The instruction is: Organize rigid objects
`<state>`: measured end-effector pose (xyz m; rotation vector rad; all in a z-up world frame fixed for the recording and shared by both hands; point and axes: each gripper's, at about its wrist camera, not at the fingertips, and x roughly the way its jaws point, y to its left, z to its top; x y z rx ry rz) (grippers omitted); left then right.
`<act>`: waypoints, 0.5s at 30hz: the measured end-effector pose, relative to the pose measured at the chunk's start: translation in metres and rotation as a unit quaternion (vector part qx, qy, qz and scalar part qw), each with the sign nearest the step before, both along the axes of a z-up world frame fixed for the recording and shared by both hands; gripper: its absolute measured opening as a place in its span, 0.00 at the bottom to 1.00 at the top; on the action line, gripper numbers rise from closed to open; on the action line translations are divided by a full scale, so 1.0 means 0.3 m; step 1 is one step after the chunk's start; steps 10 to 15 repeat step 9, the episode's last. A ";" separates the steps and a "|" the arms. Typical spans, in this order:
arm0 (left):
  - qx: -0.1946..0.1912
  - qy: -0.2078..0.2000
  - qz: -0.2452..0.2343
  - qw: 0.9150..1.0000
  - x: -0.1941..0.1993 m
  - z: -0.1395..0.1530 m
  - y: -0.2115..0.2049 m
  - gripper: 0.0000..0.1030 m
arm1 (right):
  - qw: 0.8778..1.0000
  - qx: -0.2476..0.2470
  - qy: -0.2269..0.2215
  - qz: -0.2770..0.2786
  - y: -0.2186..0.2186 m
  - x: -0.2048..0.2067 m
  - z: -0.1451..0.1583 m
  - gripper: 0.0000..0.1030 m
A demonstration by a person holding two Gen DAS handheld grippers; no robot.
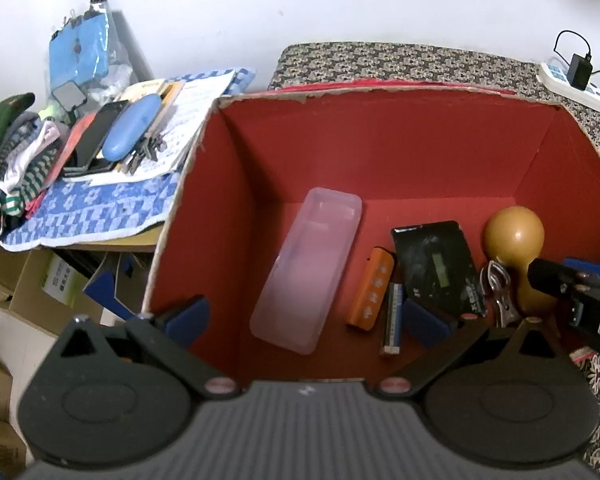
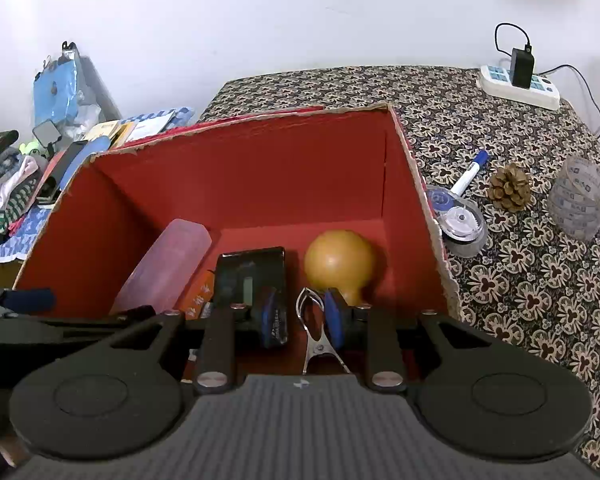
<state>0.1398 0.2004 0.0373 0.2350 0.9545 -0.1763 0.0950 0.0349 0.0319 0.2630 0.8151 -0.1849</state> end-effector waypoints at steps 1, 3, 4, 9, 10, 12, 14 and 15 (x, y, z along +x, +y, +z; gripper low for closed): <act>0.000 -0.001 -0.001 1.000 0.000 0.000 0.000 1.00 | 1.000 -0.001 0.000 0.001 0.000 -0.001 0.000 0.09; -0.002 -0.004 -0.003 1.000 -0.003 -0.001 0.002 1.00 | 1.000 -0.002 0.000 0.000 0.000 -0.001 0.000 0.09; -0.004 -0.009 -0.003 1.000 -0.007 -0.001 0.003 1.00 | 1.000 -0.001 -0.001 0.001 -0.001 -0.002 0.000 0.09; -0.005 -0.012 -0.004 1.000 -0.007 -0.002 0.005 1.00 | 1.000 0.001 -0.001 0.002 0.000 -0.006 0.003 0.09; -0.005 -0.012 -0.004 1.000 -0.007 -0.002 0.005 1.00 | 1.000 0.001 -0.001 0.002 0.000 -0.006 0.003 0.09; -0.005 -0.012 -0.004 1.000 -0.007 -0.002 0.005 1.00 | 1.000 0.001 -0.001 0.002 0.000 -0.006 0.003 0.09; -0.005 -0.012 -0.004 1.000 -0.007 -0.002 0.005 1.00 | 1.000 0.001 -0.001 0.002 0.000 -0.006 0.003 0.09; -0.005 -0.012 -0.004 1.000 -0.007 -0.002 0.005 1.00 | 1.000 0.001 -0.001 0.002 0.000 -0.006 0.003 0.09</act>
